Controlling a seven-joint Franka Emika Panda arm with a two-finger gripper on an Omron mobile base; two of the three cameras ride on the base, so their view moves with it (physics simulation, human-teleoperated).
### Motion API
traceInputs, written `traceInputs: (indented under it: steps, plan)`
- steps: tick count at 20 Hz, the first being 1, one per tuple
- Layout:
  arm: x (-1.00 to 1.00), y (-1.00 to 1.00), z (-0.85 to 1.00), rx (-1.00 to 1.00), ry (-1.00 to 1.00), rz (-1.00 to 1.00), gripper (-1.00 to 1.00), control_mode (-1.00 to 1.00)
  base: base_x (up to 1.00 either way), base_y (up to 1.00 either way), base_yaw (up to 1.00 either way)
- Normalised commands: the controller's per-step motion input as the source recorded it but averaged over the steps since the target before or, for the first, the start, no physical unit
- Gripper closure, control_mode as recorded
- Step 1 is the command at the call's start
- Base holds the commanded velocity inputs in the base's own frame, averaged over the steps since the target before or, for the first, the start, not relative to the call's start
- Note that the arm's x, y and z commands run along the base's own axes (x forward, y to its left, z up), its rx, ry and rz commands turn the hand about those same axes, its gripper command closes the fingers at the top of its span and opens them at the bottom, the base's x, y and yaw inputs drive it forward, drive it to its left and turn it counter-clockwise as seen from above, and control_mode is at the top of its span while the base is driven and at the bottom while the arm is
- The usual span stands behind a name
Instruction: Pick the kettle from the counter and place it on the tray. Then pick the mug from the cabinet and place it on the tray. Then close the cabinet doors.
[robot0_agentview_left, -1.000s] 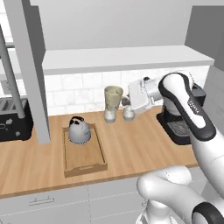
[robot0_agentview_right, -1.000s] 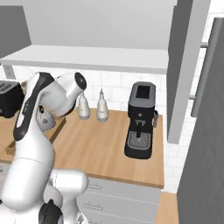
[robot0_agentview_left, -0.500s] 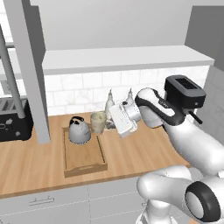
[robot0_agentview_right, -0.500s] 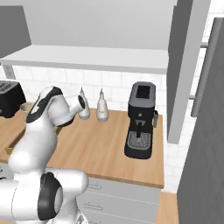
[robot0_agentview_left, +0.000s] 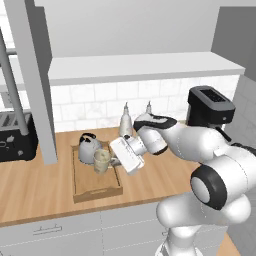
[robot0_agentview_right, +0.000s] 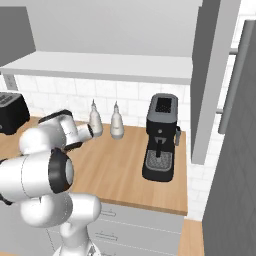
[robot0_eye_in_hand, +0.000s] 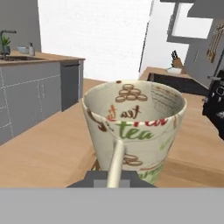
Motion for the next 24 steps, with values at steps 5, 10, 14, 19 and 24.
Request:
traceInputs:
  steps: [5,10,14,19,24]
  plan:
    - [0.14,0.0,-0.33,0.0,-0.03,0.06,1.0,-1.0,0.0,0.0,0.0]
    - [0.0,0.05,-0.22,-0.03,-0.05,0.03,1.0,-1.0,0.0,0.0,0.0]
    - [0.0,0.15,-0.11,-0.06,-0.07,0.04,1.0,-1.0,0.0,0.0,0.0]
    - [0.0,0.05,0.0,-0.03,-0.02,0.0,-1.0,-1.0,0.0,0.0,0.0]
    - [-0.02,-0.22,0.3,0.01,0.0,0.0,-1.0,-1.0,0.0,0.0,0.0]
